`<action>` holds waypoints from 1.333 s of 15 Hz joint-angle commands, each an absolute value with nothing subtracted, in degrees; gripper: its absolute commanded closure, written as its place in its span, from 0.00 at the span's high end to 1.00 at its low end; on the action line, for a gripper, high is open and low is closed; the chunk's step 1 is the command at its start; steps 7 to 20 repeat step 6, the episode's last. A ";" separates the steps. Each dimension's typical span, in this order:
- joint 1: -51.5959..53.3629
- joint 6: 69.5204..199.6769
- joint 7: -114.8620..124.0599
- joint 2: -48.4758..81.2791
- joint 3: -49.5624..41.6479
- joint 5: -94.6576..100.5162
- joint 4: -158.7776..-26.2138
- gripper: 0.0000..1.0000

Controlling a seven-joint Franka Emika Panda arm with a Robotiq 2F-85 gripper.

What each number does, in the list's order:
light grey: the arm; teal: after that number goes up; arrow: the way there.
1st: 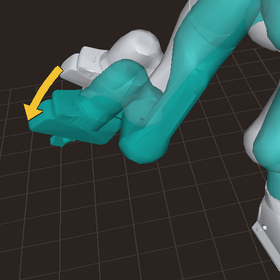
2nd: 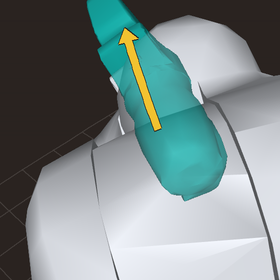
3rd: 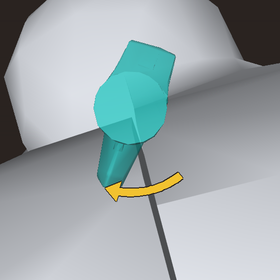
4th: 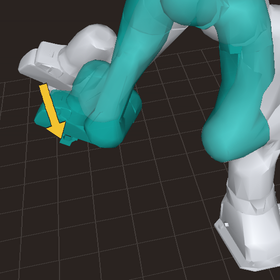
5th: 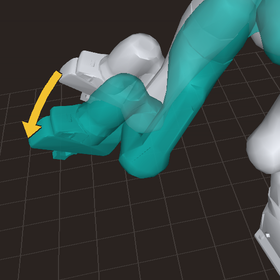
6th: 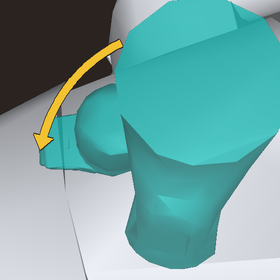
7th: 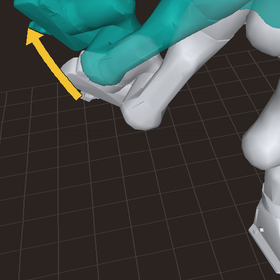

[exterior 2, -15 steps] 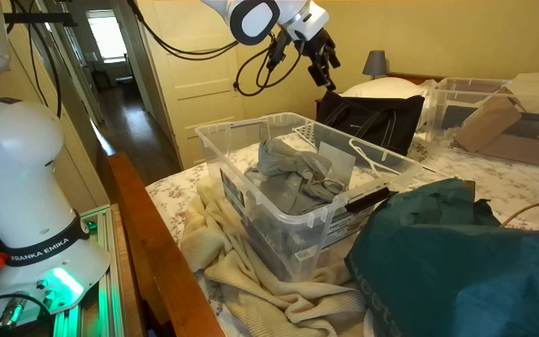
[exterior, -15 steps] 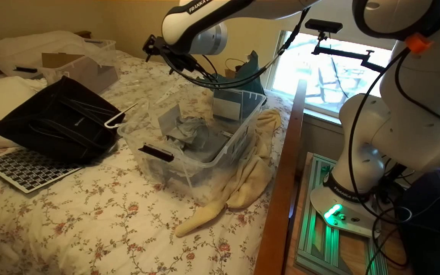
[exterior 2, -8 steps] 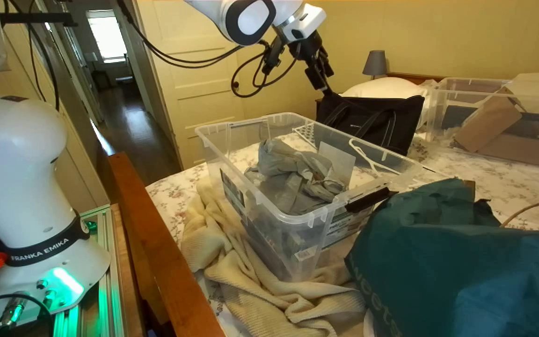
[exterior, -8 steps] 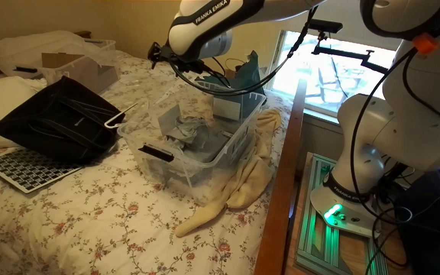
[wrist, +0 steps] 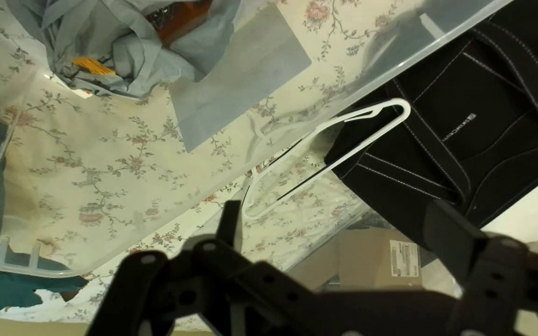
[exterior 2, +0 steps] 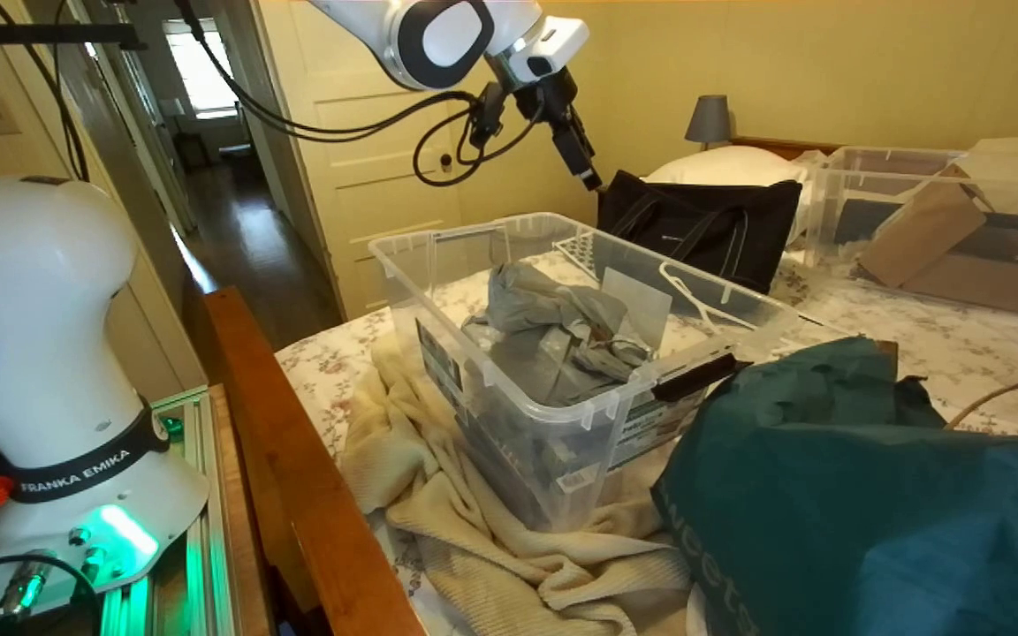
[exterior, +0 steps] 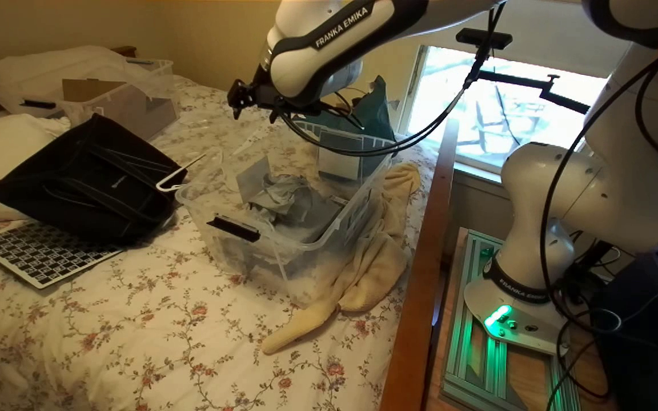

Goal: Remove the white hanger from the clear container and put it on the bed.

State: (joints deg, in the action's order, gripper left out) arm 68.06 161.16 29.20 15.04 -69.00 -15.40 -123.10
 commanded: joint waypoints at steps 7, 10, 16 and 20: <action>70.70 161.16 28.35 13.83 -71.40 -13.93 -124.52 1.00; 70.70 161.16 28.35 13.83 -71.40 -13.93 -124.52 1.00; 70.70 161.16 28.35 13.83 -71.40 -13.93 -124.52 1.00; 70.70 161.16 28.35 13.83 -71.40 -13.93 -124.52 1.00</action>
